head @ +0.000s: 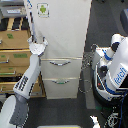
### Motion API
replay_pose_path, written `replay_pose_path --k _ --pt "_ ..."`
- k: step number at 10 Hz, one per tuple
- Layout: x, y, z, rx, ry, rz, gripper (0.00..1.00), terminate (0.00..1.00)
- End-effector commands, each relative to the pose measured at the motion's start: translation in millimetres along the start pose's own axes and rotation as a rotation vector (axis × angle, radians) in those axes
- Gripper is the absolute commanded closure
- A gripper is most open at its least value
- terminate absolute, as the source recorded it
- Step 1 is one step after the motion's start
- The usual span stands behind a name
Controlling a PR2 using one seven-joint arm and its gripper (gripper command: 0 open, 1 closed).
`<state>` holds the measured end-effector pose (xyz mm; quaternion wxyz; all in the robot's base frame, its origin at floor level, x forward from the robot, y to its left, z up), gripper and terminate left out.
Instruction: Opening the fridge
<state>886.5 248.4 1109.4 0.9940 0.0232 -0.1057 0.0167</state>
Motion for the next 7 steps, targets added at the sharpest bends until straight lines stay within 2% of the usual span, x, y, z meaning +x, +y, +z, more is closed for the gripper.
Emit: replay_pose_path --k 1,4,7 --pt "16.1 22.4 -14.9 0.07 -0.035 -0.058 0.0 0.0" --pt "24.9 31.4 -25.6 0.062 -0.034 -0.076 0.0 0.0" --pt "45.0 37.3 -49.9 -0.029 0.031 0.004 0.0 0.0"
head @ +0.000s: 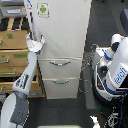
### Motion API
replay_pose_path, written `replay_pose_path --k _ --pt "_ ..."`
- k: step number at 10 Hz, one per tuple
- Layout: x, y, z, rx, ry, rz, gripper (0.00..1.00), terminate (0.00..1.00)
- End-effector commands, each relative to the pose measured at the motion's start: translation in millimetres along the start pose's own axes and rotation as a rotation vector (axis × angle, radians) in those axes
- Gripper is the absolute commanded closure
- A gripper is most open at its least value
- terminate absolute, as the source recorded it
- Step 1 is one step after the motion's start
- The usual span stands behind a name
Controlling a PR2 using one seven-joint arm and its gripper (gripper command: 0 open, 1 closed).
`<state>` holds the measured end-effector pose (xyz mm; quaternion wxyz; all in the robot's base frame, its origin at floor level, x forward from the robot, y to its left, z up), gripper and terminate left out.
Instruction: Opening the fridge
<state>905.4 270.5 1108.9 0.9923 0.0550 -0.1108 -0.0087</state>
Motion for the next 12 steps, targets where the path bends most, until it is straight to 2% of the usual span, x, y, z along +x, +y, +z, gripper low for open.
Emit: replay_pose_path --k 1,12 --pt "28.6 5.8 -69.8 -0.149 0.102 0.087 1.0 0.0" --pt "-11.1 11.6 -65.5 -0.108 0.081 -0.002 1.0 0.0"
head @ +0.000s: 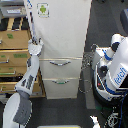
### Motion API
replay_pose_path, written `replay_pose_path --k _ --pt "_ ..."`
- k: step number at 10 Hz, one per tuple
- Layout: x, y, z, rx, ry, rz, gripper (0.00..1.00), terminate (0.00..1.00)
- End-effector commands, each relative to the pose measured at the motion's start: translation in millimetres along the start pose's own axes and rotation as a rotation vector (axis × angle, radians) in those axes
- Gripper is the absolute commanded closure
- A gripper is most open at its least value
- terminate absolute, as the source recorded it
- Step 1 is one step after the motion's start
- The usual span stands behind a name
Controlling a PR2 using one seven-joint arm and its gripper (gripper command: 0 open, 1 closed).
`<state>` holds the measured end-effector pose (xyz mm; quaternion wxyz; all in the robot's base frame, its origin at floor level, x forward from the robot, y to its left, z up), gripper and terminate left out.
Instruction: Opening the fridge
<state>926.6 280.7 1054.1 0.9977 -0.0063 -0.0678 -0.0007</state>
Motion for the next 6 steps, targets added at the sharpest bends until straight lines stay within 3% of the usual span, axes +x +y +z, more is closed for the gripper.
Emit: replay_pose_path --k 1,6 --pt "-18.8 8.5 -7.4 0.013 -0.005 -0.027 1.0 0.0" --pt "-22.0 5.8 -20.8 0.024 0.002 -0.043 1.0 0.0"
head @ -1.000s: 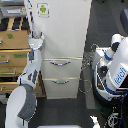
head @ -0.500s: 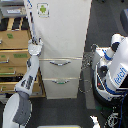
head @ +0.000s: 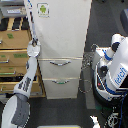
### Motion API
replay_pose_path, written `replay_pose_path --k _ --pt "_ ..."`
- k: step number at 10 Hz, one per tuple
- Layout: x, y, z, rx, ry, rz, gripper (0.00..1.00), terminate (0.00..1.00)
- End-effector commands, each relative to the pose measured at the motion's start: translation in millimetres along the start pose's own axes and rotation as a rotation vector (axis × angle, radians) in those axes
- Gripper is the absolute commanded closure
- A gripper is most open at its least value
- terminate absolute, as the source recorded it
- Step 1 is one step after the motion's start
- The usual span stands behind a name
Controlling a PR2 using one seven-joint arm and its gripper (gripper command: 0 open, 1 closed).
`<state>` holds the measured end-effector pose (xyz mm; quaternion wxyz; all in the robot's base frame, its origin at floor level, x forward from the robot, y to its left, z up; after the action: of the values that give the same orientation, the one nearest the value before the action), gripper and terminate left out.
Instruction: Opening the fridge
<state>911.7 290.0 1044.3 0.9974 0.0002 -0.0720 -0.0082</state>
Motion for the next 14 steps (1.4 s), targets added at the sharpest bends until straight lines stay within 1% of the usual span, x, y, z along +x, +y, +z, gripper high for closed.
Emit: replay_pose_path --k 1,2,3,4,5,6,7,8,9,10,12,13,14 --pt "-5.5 -4.1 -13.1 0.011 0.011 -0.027 1.0 0.0" --pt "-5.5 -5.6 -13.0 0.014 0.014 -0.035 1.0 0.0" --pt "-14.6 -8.5 -10.5 -0.011 0.021 -0.078 1.0 0.0" --pt "-44.3 -34.5 17.6 -0.064 -0.024 -0.218 1.0 0.0" --pt "-152.9 -109.7 104.4 -0.141 -0.102 -0.496 1.0 0.0" --pt "-189.5 -132.7 133.9 -0.152 -0.13 -0.576 1.0 0.0" --pt "-302.1 -185.5 242.4 -0.23 -0.211 -0.772 1.0 0.0" --pt "-385.8 -218.6 305.7 -0.358 -0.197 -0.91 1.0 0.0" --pt "-424.6 -233.3 336.6 -0.426 -0.191 -0.966 1.0 0.0" --pt "-520.5 -260.0 404.9 -0.482 -0.179 -1.106 1.0 0.0" --pt "-623.2 -263.1 471.8 -0.501 -0.176 -1.188 1.0 0.0" --pt "-661.7 -259.6 482.5 -0.493 -0.175 -1.234 1.0 0.0" --pt "-694.8 -241.5 495.0 -0.529 -0.161 -1.309 1.0 0.0"
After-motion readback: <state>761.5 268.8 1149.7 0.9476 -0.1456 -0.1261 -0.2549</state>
